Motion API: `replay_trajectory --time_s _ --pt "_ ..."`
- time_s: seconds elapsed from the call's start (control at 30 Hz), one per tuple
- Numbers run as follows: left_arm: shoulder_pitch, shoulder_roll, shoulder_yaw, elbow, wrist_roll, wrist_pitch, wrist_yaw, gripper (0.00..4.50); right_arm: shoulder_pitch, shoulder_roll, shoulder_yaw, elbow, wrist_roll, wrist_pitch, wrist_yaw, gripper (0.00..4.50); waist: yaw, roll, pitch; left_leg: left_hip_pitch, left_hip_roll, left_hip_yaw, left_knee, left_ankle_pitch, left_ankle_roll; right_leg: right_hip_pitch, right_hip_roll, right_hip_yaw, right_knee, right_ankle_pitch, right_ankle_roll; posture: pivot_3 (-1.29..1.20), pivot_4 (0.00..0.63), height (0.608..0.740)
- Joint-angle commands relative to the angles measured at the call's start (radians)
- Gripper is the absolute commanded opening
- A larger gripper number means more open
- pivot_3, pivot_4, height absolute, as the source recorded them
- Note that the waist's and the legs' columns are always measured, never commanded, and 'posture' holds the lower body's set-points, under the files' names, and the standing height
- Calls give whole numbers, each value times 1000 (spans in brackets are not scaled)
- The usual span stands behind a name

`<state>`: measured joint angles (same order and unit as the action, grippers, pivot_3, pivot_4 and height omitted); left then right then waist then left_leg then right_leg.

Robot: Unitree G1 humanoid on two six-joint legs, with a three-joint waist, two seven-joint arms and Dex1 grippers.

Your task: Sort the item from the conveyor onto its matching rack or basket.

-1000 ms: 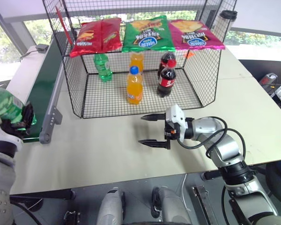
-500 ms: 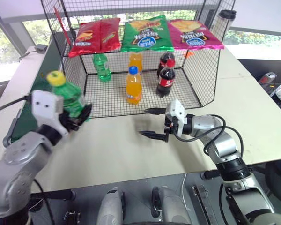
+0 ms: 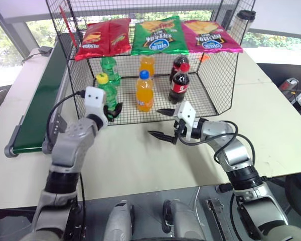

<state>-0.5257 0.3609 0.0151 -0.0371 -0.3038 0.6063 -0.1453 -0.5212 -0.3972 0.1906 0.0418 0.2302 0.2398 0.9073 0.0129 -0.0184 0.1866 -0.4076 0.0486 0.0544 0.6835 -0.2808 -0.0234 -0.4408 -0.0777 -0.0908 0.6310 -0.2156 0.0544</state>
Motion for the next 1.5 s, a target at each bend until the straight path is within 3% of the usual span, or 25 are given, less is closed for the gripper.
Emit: replay_trajectory --time_s 0.03,0.33,0.43,0.47,0.73,1.2,1.5 --pt "-76 -19 17 65 65 -81 28 2741 -8 -1 -14 -48 11 2 -2 4500 -3 0 0 0 0 0 0 0 0 0 0 0 0 0 0 0 150 740" --pt "-122 -82 51 214 102 -125 56 2741 -1 -3 -14 -68 15 16 -1 4500 -1 0 0 0 0 0 0 0 0 0 0 0 0 0 0 0 150 740" --pt "-120 -94 60 220 106 -126 57 4231 -5 1 -14 -65 11 16 -8 4500 -1 0 0 0 0 0 0 0 0 0 0 0 0 0 0 0 150 740" --pt "-119 -97 63 219 106 -125 57 4413 -6 2 -13 -64 10 16 -9 4500 0 0 0 0 0 0 0 0 0 0 0 0 1 0 0 0 150 740" --pt "-91 -91 73 118 102 -85 53 4413 -10 0 -9 -62 5 29 -18 4500 -1 0 0 0 0 0 0 0 0 0 0 0 1 0 0 0 150 740" --pt "100 -6 109 -397 39 195 6 4413 -13 -2 -5 -60 -2 42 -14 4500 -2 0 0 0 1 0 0 0 0 0 0 0 1 0 0 0 150 740" --pt "385 9 179 -715 -50 348 -20 4413 23 -18 -6 -51 -9 21 -2 4500 -1 0 0 1 1 -1 0 0 0 0 0 0 1 0 0 0 150 740"
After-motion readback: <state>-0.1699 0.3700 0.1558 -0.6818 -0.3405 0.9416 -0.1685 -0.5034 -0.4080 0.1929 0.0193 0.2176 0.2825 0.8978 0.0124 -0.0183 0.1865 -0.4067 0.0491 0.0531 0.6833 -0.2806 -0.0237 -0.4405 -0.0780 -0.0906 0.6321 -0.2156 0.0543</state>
